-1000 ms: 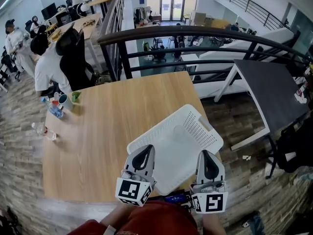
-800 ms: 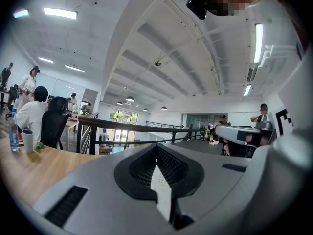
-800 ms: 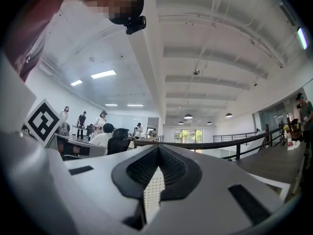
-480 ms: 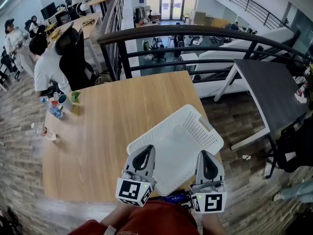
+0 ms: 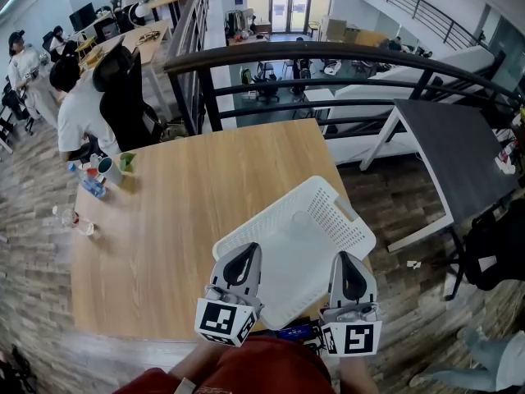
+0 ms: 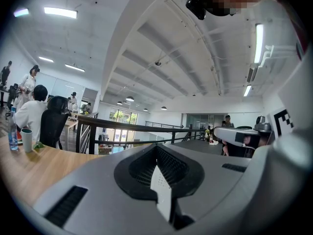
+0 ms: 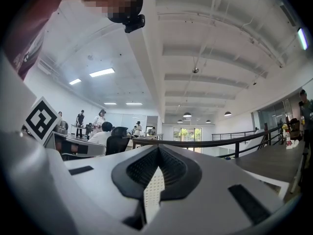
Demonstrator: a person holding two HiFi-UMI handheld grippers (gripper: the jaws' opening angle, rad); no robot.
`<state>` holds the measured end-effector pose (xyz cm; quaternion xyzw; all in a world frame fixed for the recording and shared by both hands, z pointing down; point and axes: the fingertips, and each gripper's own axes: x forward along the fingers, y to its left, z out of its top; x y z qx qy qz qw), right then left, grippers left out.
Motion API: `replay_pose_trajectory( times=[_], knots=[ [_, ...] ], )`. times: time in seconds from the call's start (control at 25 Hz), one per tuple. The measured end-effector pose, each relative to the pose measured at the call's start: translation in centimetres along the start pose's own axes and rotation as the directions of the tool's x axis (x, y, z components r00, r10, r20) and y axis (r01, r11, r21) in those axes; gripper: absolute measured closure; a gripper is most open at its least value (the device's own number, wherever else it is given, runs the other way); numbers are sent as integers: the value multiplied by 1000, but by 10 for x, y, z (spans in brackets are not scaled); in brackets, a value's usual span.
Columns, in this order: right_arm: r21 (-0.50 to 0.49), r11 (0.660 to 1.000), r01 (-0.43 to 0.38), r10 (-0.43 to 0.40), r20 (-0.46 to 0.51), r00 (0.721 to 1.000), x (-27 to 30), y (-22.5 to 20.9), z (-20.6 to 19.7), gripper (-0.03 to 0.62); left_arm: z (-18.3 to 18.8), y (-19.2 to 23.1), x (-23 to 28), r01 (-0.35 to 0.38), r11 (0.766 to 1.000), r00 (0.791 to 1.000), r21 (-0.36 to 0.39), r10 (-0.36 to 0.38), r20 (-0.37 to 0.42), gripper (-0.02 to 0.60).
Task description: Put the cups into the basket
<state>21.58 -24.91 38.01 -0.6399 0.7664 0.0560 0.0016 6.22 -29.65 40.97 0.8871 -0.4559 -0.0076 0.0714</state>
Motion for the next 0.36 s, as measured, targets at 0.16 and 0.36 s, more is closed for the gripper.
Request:
replay_pose_trajectory(
  times=[0.16,0.36],
  knots=[
    [5,1000,3,-3,-5,1000,1,-3,-1,585,0,0,2,-1,1000,1000,2,1,-4,575],
    [2,1000,3,-3,-11,1000,2,-5,0,585,1,0,3,-8,1000,1000,-2,8,-7,575]
  ],
)
